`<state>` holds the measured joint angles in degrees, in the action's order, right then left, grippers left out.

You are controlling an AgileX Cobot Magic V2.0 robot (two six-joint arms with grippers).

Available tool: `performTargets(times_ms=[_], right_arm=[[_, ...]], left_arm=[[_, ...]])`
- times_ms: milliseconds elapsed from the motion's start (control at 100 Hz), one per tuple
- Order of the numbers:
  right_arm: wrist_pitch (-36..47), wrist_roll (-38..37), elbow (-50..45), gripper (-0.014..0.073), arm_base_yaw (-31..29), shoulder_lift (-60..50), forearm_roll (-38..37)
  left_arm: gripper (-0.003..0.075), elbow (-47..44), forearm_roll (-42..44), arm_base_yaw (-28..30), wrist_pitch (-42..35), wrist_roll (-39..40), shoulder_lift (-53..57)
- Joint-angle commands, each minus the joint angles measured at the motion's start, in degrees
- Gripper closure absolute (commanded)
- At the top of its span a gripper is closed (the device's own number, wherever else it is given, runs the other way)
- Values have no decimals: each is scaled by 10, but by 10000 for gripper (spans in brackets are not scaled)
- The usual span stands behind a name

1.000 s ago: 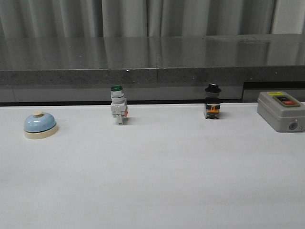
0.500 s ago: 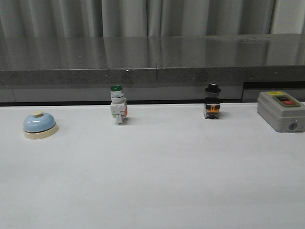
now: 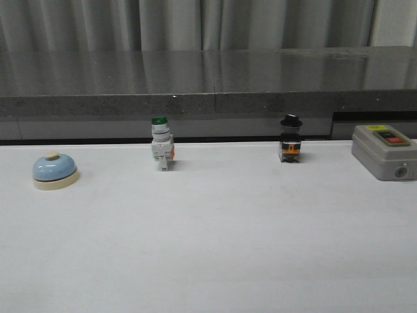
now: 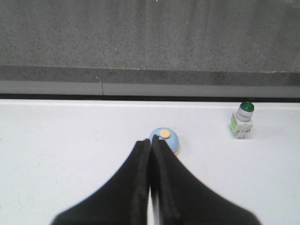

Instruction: Place and press bell with both arms

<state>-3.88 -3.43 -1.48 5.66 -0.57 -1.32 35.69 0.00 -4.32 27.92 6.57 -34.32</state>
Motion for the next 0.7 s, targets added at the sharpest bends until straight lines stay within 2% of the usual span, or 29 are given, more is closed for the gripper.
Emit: performTargets(times_ms=[0,420,490,580,630,690], right_arm=[[45,1,8,654,-4,-11,3],[45,1,8,654,-4,-11,3],[45,1,8,654,-4,-11,3],[45,1,8,654,-4,-11,3],[45,1,8,654,-4,-11,3],[45,1,8,654,-4,-11,3]], left_arm=[[741,52,-8,-1,-19,3,-59],[738,81,-9,-1,-16,3,-200],[705,81,-10,-1,-13,3,-209],[572,81,-10,-1,-2,3,-212],[461,81,-10,-1,5,3,-212],[284,81,-10,-1,10,3,-212]])
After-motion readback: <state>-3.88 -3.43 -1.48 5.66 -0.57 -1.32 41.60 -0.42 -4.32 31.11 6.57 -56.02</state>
